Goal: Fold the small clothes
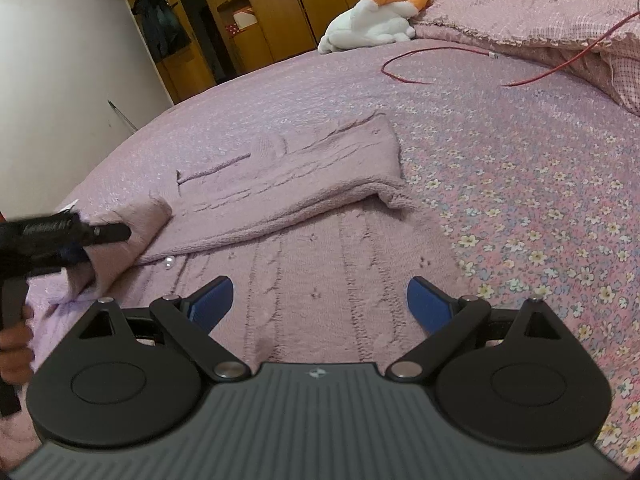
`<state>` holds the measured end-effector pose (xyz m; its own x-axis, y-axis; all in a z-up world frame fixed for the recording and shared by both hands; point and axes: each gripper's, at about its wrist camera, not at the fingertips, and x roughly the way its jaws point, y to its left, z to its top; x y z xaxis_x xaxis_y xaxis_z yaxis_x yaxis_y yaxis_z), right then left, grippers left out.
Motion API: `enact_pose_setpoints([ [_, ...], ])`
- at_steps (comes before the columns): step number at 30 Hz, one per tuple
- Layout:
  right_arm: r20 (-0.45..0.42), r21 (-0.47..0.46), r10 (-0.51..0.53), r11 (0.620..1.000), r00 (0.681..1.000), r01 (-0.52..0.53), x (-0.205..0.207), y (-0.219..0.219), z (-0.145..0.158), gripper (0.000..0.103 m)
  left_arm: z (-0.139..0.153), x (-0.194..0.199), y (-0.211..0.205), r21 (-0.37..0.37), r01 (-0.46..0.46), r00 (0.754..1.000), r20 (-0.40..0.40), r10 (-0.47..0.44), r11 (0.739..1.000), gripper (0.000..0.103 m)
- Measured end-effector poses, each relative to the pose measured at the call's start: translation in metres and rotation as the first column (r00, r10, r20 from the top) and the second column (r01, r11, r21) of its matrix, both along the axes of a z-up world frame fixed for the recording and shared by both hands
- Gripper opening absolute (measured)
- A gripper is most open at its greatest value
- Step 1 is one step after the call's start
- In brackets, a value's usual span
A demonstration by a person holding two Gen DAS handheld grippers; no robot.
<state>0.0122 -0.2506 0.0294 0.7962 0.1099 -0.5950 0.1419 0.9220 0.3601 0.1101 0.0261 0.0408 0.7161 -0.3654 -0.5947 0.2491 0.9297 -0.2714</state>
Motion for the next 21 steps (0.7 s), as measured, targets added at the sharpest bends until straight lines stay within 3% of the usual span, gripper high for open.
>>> enact_pose_setpoints([
  [7,-0.004,0.121,0.067,0.99,0.998,-0.066,0.021,0.012,0.015,0.098,0.006,-0.04,0.027,-0.001,-0.006,1.0,-0.005,0.006,1.0,0.054],
  [10,-0.026,0.171,0.111,0.98,0.994,-0.105,0.038,0.025,0.019,0.098,0.007,-0.056,0.039,0.04,-0.018,1.0,0.008,0.018,0.999,0.054],
  [15,-0.033,0.219,0.195,0.958,0.98,-0.184,0.067,0.054,0.028,0.098,0.009,-0.067,0.06,0.149,-0.124,0.992,0.041,0.12,0.981,0.054],
  [21,-0.071,0.202,0.264,0.948,0.962,-0.246,0.105,0.088,0.031,0.097,0.005,-0.06,0.085,0.189,-0.241,0.971,0.046,0.236,0.952,0.054],
])
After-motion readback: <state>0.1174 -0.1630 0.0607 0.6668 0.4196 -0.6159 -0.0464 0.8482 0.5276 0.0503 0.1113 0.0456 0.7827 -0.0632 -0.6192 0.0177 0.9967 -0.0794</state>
